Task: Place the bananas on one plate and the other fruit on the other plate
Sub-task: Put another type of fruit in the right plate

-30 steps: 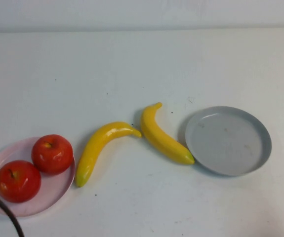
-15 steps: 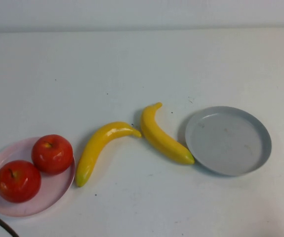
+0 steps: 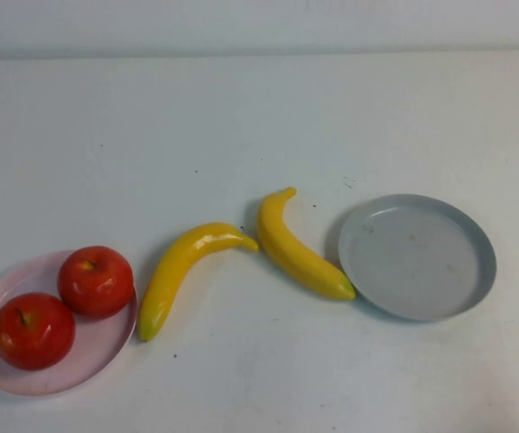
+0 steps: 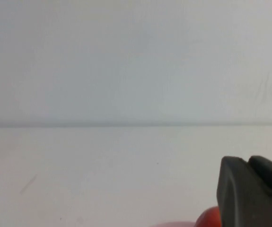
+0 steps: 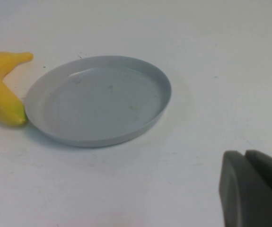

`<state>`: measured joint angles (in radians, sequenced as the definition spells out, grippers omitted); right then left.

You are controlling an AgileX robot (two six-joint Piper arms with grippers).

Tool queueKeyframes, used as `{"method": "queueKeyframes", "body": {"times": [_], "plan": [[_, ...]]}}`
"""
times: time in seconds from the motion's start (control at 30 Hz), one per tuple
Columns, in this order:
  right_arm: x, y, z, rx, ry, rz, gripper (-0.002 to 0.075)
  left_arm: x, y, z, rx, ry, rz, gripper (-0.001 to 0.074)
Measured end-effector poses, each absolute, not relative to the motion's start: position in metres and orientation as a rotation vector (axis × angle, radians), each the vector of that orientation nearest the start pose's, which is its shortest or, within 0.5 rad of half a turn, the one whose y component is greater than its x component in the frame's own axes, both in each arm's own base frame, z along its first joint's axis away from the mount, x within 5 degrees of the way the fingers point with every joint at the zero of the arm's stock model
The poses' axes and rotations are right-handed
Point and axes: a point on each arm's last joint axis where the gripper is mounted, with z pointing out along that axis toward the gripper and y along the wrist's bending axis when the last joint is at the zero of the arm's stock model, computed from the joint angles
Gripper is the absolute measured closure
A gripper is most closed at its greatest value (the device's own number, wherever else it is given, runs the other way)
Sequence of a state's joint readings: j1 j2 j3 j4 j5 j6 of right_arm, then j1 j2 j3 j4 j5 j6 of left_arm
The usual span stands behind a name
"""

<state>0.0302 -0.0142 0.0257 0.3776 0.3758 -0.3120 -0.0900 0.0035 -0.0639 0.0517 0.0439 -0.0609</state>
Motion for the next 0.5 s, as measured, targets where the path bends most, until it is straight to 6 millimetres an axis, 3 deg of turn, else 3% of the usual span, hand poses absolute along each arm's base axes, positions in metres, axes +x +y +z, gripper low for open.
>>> {"method": "queueKeyframes", "body": {"times": [0.17, 0.5], "plan": [[0.052, 0.014, 0.174, -0.084, 1.846, 0.175, 0.0743, 0.056, -0.005, 0.203, 0.055, 1.546, -0.079, 0.0731], [0.052, 0.014, 0.174, -0.084, 1.846, 0.175, 0.0743, 0.053, -0.003, 0.173, 0.052, 1.854, -0.056, 0.0731]]}}
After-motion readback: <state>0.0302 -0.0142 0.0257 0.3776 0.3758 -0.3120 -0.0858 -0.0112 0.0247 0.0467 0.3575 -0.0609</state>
